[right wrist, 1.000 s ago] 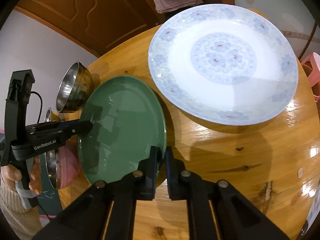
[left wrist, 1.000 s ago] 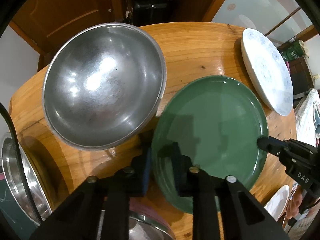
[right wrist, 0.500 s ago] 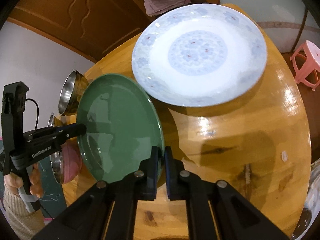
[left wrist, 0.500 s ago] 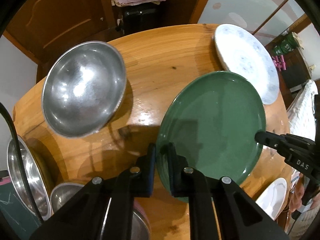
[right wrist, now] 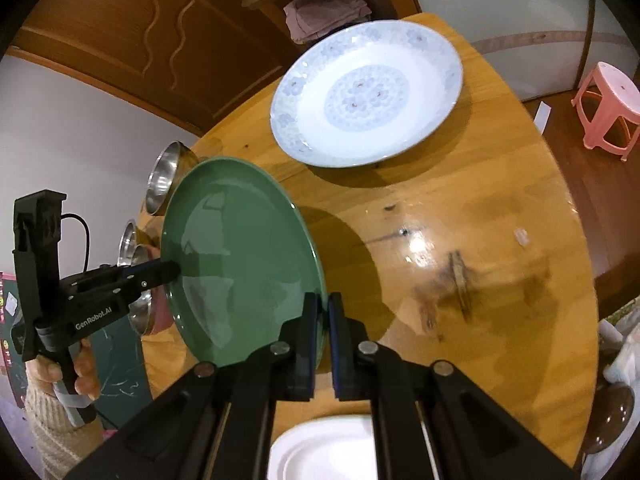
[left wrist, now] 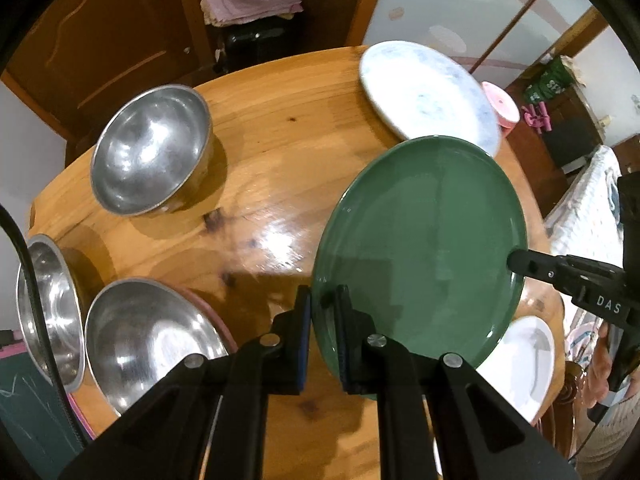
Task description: Organize plates and bowls
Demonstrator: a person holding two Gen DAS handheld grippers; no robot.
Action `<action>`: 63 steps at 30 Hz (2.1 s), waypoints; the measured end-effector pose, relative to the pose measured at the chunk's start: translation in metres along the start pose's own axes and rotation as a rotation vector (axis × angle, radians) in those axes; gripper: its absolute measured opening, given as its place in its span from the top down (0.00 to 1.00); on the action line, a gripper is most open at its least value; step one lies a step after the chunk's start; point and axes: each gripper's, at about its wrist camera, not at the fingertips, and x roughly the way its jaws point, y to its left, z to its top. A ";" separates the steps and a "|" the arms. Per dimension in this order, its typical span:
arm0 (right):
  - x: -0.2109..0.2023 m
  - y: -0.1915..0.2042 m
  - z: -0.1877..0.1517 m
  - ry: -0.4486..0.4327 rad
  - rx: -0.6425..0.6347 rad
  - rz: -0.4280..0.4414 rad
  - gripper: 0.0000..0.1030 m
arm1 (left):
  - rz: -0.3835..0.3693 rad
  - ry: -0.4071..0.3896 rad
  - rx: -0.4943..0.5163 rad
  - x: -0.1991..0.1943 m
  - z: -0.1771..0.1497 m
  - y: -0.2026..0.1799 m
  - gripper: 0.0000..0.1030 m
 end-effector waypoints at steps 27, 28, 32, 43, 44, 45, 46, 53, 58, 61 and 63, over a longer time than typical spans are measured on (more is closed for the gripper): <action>-0.069 -0.085 -0.161 0.080 0.042 -0.161 0.94 | -0.131 0.128 0.105 0.031 -0.153 -0.146 0.91; -0.065 -0.089 -0.162 0.091 0.041 -0.165 0.94 | -0.133 0.136 0.102 0.034 -0.155 -0.147 0.91; -0.058 -0.093 -0.169 0.111 0.031 -0.179 0.94 | -0.135 0.164 0.083 0.046 -0.163 -0.148 0.91; -0.044 -0.088 -0.169 0.114 -0.035 -0.224 0.93 | -0.134 0.184 0.075 0.053 -0.170 -0.152 0.91; -0.044 -0.087 -0.169 0.111 -0.044 -0.230 0.93 | -0.137 0.182 0.071 0.053 -0.170 -0.152 0.91; -0.043 -0.085 -0.169 0.108 -0.056 -0.238 0.93 | -0.139 0.182 0.071 0.053 -0.168 -0.150 0.91; -0.042 -0.083 -0.170 0.106 -0.068 -0.248 0.93 | -0.142 0.182 0.069 0.053 -0.170 -0.146 0.91; -0.039 -0.072 -0.171 0.092 -0.130 -0.295 0.89 | -0.156 0.174 0.061 0.048 -0.170 -0.138 0.91; -0.035 -0.062 -0.173 0.083 -0.182 -0.350 0.87 | -0.145 0.168 0.075 0.047 -0.169 -0.137 0.91; -0.033 -0.057 -0.174 0.082 -0.203 -0.375 0.86 | -0.147 0.164 0.074 0.045 -0.169 -0.134 0.91; -0.033 -0.056 -0.174 0.078 -0.203 -0.383 0.86 | -0.144 0.164 0.074 0.046 -0.169 -0.134 0.91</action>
